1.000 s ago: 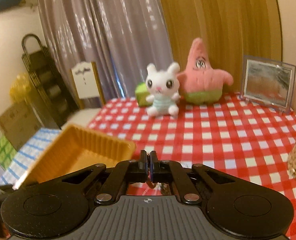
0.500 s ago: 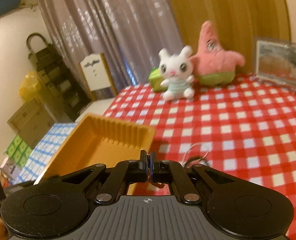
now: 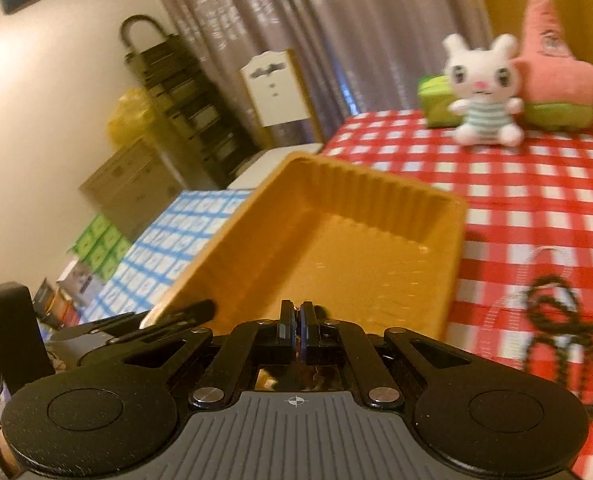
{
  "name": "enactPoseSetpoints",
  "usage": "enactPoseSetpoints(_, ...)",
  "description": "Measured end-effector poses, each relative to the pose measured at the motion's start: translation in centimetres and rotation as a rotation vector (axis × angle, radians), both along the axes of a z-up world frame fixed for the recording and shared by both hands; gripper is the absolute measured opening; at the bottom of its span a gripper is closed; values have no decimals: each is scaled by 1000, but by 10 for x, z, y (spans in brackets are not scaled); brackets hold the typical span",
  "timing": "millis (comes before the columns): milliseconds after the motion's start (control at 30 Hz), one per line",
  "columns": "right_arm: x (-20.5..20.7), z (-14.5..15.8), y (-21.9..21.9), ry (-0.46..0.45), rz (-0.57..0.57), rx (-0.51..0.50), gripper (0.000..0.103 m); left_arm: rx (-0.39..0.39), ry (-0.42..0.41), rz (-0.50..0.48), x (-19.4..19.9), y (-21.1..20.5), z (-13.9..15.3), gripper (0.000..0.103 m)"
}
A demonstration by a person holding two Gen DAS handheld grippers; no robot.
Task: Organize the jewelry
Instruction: 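Lower the bracelet into the orange tray and open the right gripper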
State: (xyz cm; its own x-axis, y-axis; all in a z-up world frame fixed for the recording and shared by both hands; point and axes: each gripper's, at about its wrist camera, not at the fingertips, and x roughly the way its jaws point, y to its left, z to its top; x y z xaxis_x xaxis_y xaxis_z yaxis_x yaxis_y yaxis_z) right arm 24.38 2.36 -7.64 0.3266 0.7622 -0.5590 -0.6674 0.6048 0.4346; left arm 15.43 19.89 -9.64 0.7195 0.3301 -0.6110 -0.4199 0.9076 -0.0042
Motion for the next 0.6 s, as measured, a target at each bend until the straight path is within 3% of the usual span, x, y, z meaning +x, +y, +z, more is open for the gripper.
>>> enactPoseSetpoints(200,3,-8,32,-47,32,-9,2,-6,0,-3,2,-1,0,8)
enactPoseSetpoints(400,-3,-30,57,-121,47,-121,2,-9,-2,-8,3,-1,-1,8)
enactPoseSetpoints(600,1,-40,65,-132,30,-149,2,-13,-3,-12,4,0,-1,7)
